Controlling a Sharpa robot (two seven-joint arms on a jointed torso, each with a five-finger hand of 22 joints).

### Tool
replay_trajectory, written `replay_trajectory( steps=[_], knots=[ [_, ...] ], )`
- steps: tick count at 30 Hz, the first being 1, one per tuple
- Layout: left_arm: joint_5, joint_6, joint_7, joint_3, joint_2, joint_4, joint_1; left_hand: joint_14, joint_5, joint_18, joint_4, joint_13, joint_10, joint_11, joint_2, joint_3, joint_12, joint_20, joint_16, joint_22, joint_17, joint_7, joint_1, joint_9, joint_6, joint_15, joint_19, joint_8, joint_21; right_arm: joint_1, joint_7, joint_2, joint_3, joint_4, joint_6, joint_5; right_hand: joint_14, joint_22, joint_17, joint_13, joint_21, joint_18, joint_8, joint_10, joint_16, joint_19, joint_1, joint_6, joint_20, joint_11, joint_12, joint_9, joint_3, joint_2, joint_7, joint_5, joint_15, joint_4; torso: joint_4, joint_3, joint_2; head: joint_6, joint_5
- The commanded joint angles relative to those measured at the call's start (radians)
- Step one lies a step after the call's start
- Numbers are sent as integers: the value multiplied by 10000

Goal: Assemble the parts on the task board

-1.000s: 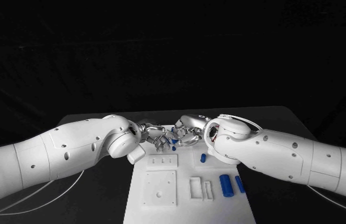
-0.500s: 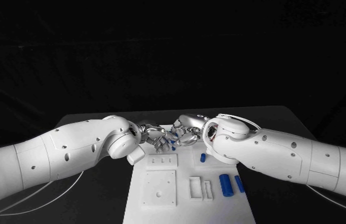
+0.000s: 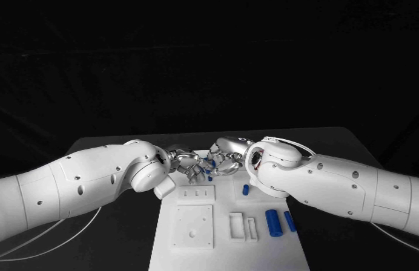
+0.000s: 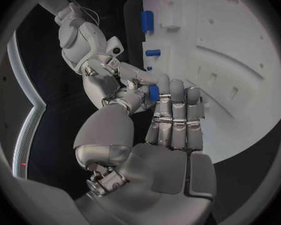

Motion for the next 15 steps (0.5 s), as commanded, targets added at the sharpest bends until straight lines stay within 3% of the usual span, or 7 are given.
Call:
replay_trajectory(
  steps=[1,15],
  knots=[
    [125,-197,446,31,-24,45,11,93,13,95,-2,30,135,-29,56,83,38,-546,90,-17,-8,-131,-60,37,249,-37,92,97,77,-66,166,14,-23,-22,197,-261,-25,-15,-14,-21,-38,1598,13,-16,-65,63,-10,384,-3,5,-56,12,28,12,351,5,-35,10,4,-2,-5,2,-5],
    [105,-215,413,32,-121,89,-17,501,-93,166,-68,229,669,-286,-69,78,349,-787,613,26,140,-350,-354,265,758,-326,454,332,554,-133,224,-9,-23,-102,94,-96,-129,-56,-203,-329,-105,1598,-82,-331,-289,30,-152,293,25,43,-354,13,-28,-141,392,19,-1,42,-2,0,-8,-34,-3]
  ],
)
